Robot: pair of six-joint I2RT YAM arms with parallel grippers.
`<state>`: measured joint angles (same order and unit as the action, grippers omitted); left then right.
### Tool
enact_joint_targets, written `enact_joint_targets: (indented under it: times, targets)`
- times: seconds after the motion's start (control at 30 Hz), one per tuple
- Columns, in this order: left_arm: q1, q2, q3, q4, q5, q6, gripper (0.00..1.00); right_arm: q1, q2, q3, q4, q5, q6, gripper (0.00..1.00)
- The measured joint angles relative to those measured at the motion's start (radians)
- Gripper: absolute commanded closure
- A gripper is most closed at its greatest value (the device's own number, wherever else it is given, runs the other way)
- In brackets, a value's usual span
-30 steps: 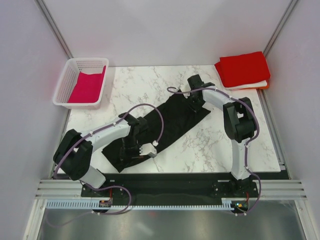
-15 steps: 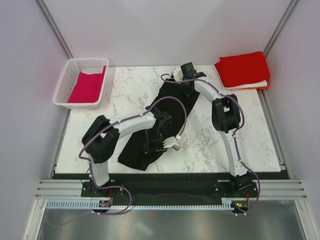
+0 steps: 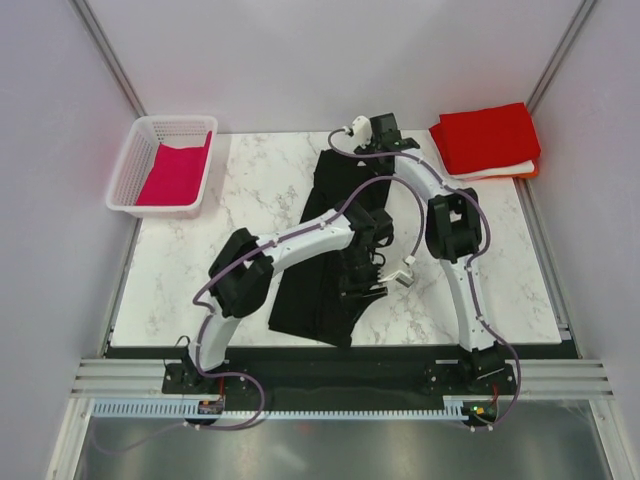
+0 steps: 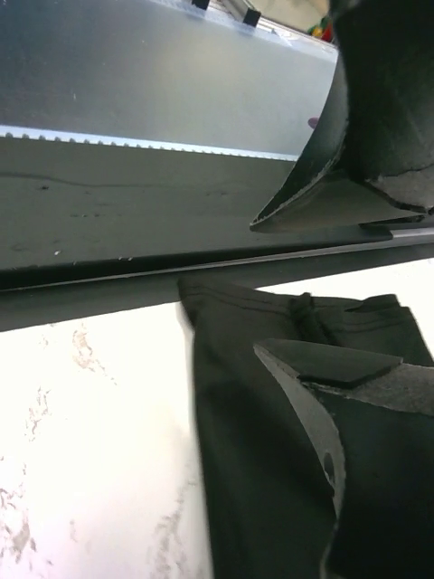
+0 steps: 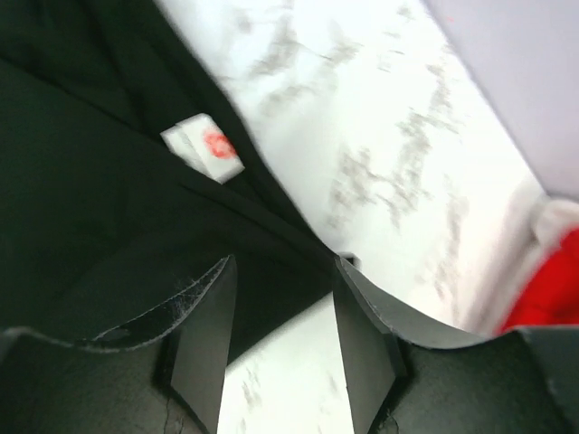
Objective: Fold and stack the t-shirts
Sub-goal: Fold the tshirt
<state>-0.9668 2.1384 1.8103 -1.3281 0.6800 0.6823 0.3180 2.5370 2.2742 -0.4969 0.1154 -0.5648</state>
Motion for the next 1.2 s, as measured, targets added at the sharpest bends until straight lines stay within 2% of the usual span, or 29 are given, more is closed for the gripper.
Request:
enact_joint_targets:
  times: [0.2,0.3,0.4,0.57,0.87,1.07,1.2]
  targets:
    - [0.014,-0.118,-0.049,0.003,-0.061,-0.001,0.48,-0.038,-0.252,-0.191,0.022,-0.043,0.108,0.45]
    - [0.019,-0.106,-0.122,0.046,-0.089,-0.002,0.49,-0.040,-0.356,-0.272,0.044,-0.117,0.189,0.46]
    - [0.019,-0.063,-0.197,0.094,-0.114,-0.002,0.50,-0.034,-0.387,-0.340,0.053,-0.200,0.258,0.48]
    - [0.026,-0.008,-0.264,0.177,-0.129,-0.002,0.50,-0.026,-0.342,-0.431,0.021,-0.302,0.320,0.48]
    - [0.038,0.005,-0.273,0.196,-0.096,-0.050,0.50,-0.026,-0.191,-0.378,-0.003,-0.324,0.323,0.48]
    - [0.039,0.065,-0.190,0.155,-0.075,-0.073,0.50,-0.026,-0.129,-0.282,-0.003,-0.316,0.293,0.48]
    - [0.039,0.130,-0.075,0.121,-0.066,-0.080,0.51,-0.026,-0.060,-0.167,-0.020,-0.315,0.272,0.46]
